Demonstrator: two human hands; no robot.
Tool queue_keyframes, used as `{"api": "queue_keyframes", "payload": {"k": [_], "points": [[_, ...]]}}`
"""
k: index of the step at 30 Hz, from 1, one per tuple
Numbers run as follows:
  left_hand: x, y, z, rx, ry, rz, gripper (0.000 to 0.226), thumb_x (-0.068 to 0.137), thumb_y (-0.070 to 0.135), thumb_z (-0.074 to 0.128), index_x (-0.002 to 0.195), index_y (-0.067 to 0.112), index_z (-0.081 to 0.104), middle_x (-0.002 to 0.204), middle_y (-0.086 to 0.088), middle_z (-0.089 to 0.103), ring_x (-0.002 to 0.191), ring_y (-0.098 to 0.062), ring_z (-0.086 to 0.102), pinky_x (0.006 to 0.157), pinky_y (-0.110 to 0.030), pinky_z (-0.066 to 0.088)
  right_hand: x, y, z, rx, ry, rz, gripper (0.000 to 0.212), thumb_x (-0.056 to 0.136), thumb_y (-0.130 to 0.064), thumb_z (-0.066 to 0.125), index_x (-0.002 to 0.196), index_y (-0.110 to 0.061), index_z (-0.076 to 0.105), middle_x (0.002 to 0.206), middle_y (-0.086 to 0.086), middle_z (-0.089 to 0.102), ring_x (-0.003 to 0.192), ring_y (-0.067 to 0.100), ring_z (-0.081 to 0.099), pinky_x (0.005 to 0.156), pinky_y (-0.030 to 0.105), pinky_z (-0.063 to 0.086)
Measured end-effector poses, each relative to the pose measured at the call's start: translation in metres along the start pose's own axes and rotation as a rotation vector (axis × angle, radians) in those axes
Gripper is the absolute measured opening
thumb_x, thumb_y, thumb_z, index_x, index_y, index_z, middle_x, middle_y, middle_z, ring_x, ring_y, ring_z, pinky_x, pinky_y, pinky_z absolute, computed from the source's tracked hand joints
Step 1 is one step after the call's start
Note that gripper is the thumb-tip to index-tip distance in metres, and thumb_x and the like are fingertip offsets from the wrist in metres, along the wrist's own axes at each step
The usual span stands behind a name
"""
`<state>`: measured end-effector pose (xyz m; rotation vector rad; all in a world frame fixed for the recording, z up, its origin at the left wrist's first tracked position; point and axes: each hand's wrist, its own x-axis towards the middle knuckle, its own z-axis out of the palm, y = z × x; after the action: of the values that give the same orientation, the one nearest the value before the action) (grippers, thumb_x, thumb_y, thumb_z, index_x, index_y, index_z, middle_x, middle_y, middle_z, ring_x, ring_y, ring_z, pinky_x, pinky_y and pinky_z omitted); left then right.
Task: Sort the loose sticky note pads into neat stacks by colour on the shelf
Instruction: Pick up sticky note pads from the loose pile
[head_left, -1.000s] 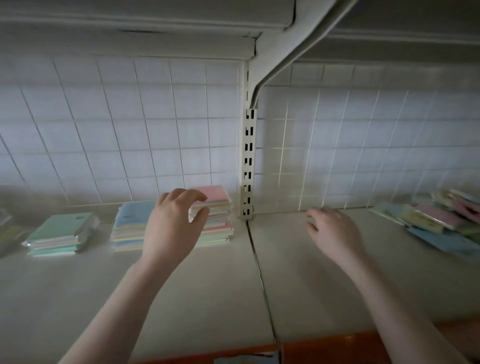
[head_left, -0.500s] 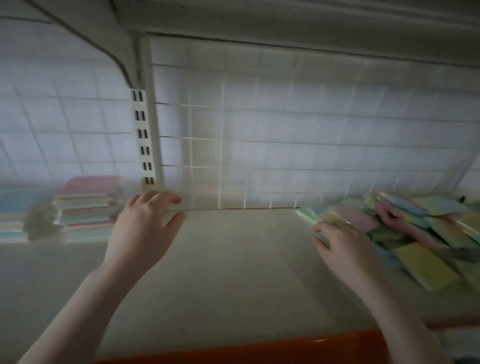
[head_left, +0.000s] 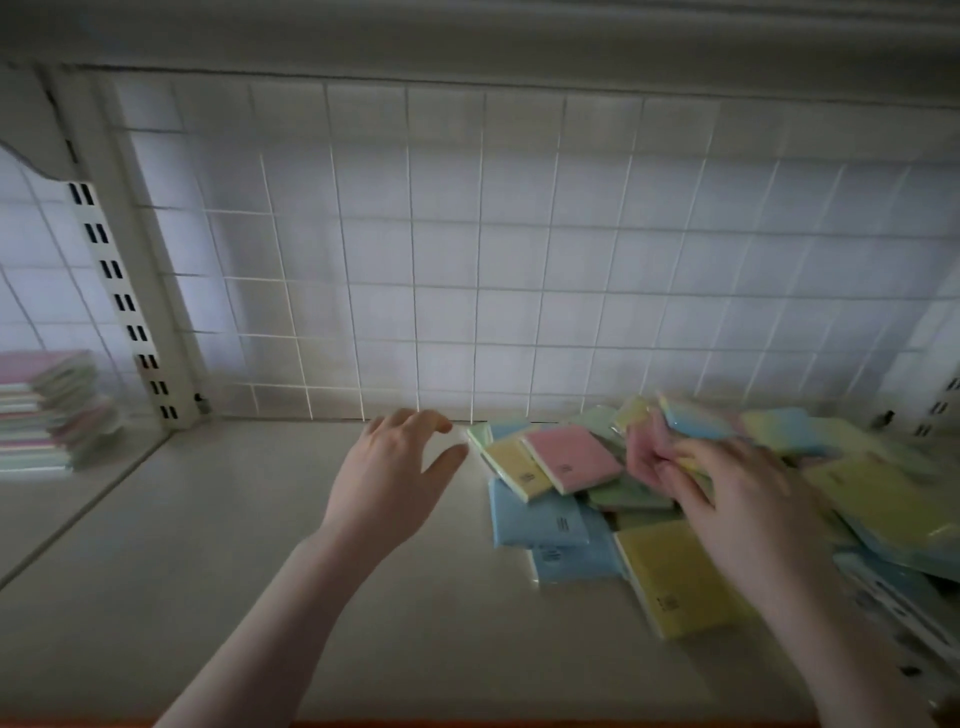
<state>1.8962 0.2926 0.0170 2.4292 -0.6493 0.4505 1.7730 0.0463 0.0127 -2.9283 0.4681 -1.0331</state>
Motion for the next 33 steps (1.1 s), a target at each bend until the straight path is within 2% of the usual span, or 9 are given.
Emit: {"api": "queue_keyframes", "payload": {"k": [4,9,12,14,23,27,29,32,33], "points": [[0.013,0.027,0.022,0.012,-0.1,0.064,0.036,0.092,0.044,0.051,0.122,0.023,0.055,0.128,0.005,0.055,0.119,-0.015,0.046,0.093,-0.027,0.036,-0.004,0.018,0.004,0.018,-0.019,0.049,0.021,0.076,-0.018,0.075,0.093,-0.007,0.069,0.085,0.013,0.068,0.075,0.03,0.064,0.059,0.034,0.049],[0.026,0.052,0.046,0.035,-0.202,0.085,0.042,0.094,0.044,0.047,0.13,0.023,0.048,0.134,0.004,0.049,0.125,-0.015,0.041,0.096,-0.029,0.036,-0.003,0.043,0.006,0.031,-0.069,0.154,0.023,0.086,-0.019,0.064,0.106,-0.009,0.066,0.094,0.009,0.064,0.086,0.027,0.058,0.067,0.031,0.041],[0.031,0.058,0.059,0.066,-0.235,0.097,0.045,0.094,0.045,0.048,0.132,0.021,0.047,0.136,0.003,0.049,0.126,-0.016,0.04,0.099,-0.031,0.035,0.006,0.058,0.007,0.051,-0.095,0.199,0.032,0.091,-0.023,0.057,0.12,-0.01,0.059,0.104,0.009,0.061,0.097,0.027,0.055,0.08,0.037,0.046],[0.033,0.059,0.067,0.081,-0.251,0.083,0.046,0.093,0.044,0.05,0.133,0.022,0.047,0.137,0.003,0.048,0.127,-0.016,0.039,0.101,-0.032,0.034,0.01,0.064,0.009,0.073,-0.116,0.224,0.038,0.093,-0.025,0.053,0.129,-0.013,0.053,0.109,0.008,0.058,0.102,0.026,0.053,0.084,0.036,0.045],[0.03,0.057,0.078,0.034,-0.281,0.006,0.048,0.091,0.043,0.052,0.134,0.021,0.046,0.135,0.0,0.048,0.125,-0.02,0.04,0.098,-0.031,0.032,0.02,0.069,0.029,0.117,-0.28,0.136,0.035,0.099,-0.031,0.041,0.127,-0.015,0.053,0.123,0.004,0.053,0.11,0.021,0.05,0.086,0.028,0.039],[0.025,0.054,0.077,-0.038,-0.25,-0.029,0.054,0.086,0.042,0.061,0.134,0.021,0.047,0.133,0.0,0.048,0.124,-0.019,0.038,0.096,-0.029,0.031,0.016,0.07,0.038,0.135,-0.259,0.087,0.033,0.098,-0.034,0.04,0.121,-0.016,0.056,0.131,0.003,0.047,0.111,0.019,0.049,0.088,0.029,0.04],[0.024,0.052,0.076,-0.044,-0.228,-0.048,0.058,0.082,0.043,0.066,0.134,0.022,0.047,0.132,0.0,0.048,0.124,-0.019,0.038,0.096,-0.029,0.031,0.02,0.07,0.037,0.164,-0.218,0.106,0.033,0.098,-0.031,0.042,0.123,-0.012,0.052,0.136,0.005,0.044,0.116,0.022,0.049,0.091,0.032,0.042],[0.025,0.046,0.076,-0.025,-0.213,-0.072,0.063,0.079,0.044,0.069,0.134,0.022,0.048,0.132,-0.002,0.049,0.123,-0.022,0.04,0.098,-0.032,0.032,0.026,0.068,0.037,0.182,-0.205,0.05,0.043,0.097,-0.029,0.042,0.138,-0.014,0.039,0.137,0.004,0.044,0.116,0.021,0.051,0.086,0.028,0.045],[0.025,0.044,0.076,-0.026,-0.21,-0.076,0.063,0.079,0.044,0.069,0.134,0.021,0.048,0.132,-0.002,0.05,0.123,-0.022,0.04,0.099,-0.033,0.032,0.028,0.067,0.038,0.168,-0.241,0.036,0.048,0.098,-0.032,0.039,0.143,-0.016,0.032,0.142,0.003,0.039,0.122,0.021,0.048,0.092,0.03,0.044]]}}
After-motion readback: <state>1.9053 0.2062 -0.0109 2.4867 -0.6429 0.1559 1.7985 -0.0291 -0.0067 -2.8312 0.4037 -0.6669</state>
